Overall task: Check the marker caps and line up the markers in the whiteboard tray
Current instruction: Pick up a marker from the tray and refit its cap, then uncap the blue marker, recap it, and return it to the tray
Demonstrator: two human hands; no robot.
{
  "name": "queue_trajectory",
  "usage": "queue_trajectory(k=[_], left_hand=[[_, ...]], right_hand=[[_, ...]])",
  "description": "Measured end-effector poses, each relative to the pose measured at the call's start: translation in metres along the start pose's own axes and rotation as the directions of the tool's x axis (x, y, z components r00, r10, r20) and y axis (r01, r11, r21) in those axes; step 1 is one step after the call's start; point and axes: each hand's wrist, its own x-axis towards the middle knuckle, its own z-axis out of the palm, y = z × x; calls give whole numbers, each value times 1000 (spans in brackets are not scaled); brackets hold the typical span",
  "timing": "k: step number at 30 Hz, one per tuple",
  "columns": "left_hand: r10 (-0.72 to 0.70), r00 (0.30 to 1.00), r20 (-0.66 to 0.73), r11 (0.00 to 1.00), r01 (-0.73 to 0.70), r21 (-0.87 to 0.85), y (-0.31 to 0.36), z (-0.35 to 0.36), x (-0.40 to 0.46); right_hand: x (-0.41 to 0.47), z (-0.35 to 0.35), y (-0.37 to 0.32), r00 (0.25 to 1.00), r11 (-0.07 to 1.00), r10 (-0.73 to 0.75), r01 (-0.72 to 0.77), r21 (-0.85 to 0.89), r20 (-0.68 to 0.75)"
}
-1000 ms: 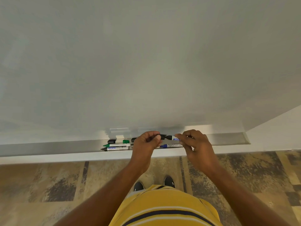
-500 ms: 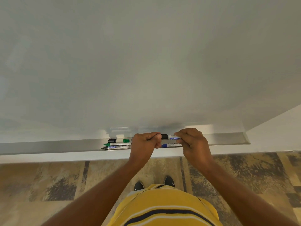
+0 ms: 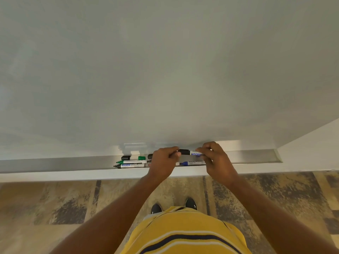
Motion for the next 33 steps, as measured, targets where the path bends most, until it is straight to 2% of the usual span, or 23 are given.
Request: queue_trajectory(k=[1, 5, 12, 17, 24, 29, 33], left_hand=[[-15, 1000, -7, 998, 16, 64, -4, 3, 3], [-43, 998, -55, 990, 50, 129, -25, 13, 4], [-28, 999, -39, 963, 38, 268, -44, 29, 3], [-28, 999, -34, 953, 37, 302, -49, 32, 6], [17, 1000, -21, 957, -10, 291, -53, 35, 7], [39, 999, -23, 948, -30, 316, -55, 38, 8], [68, 998, -17, 944, -59, 325, -54, 39, 7]], right_hand=[[-1, 6, 6, 999, 999, 41, -41, -24, 13], [-4, 27, 26, 989, 982, 145, -143, -127, 9], [-2, 48, 36, 984, 973, 159, -143, -183, 77], [-3, 52, 41, 981, 972, 144, -116, -202, 130], [-8, 49, 47, 990, 974, 87, -61, -220, 108], [-17, 53, 44, 973, 948, 22, 52, -315, 228], [-16, 58, 42, 954, 916, 66, 58, -397, 292]])
